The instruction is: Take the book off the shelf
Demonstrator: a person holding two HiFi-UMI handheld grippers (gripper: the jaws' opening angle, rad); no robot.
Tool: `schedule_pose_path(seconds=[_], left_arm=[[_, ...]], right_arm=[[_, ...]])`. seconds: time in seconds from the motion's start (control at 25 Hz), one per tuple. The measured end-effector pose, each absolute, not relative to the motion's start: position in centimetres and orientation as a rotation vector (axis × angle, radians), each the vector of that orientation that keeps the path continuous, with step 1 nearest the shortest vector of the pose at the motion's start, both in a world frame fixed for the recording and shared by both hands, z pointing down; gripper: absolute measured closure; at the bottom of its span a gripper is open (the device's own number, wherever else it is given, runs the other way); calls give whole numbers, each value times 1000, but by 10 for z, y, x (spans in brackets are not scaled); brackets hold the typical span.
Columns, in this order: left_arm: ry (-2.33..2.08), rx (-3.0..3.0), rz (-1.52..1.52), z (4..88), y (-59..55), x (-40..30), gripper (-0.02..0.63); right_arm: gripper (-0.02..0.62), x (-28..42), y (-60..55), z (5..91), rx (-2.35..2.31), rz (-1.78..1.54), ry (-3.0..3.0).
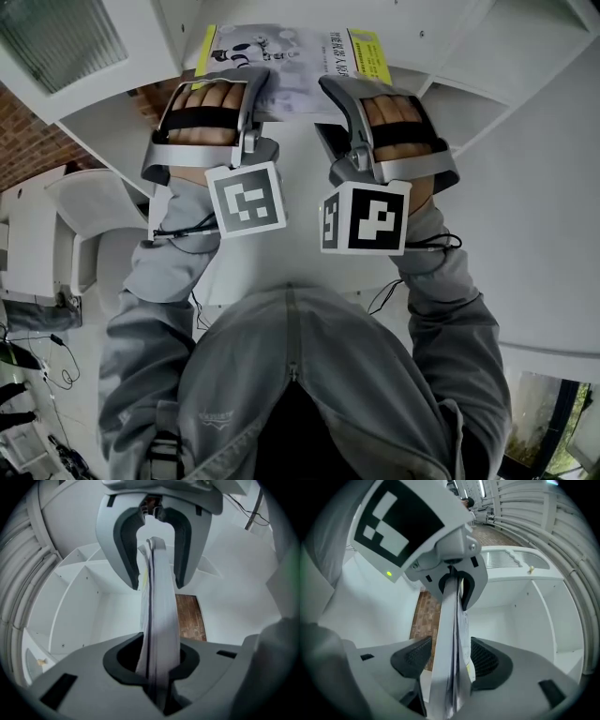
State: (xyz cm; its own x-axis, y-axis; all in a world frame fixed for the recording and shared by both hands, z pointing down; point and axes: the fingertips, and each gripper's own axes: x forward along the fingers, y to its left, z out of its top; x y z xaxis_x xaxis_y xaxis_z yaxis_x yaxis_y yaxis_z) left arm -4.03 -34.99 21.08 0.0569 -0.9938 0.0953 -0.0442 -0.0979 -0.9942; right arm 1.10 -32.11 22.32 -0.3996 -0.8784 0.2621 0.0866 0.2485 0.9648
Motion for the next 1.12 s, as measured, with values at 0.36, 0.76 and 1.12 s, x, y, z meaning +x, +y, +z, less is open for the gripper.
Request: schedule_pose_path(seconds=[0.36,0.76,1.12], left_arm=[[1162,-1348,-1232,209,-315,-38,523],[1175,-1305,-1216,224,-286,-49,526],[1128,-1426,-1264,268,-276,-54,523]], right_arm=[[430,19,-326,216,884,-1251,-1552],[510,7,-297,231,917,-1291,-1609],[514,-1,-289,277,822,-1220,-1671]])
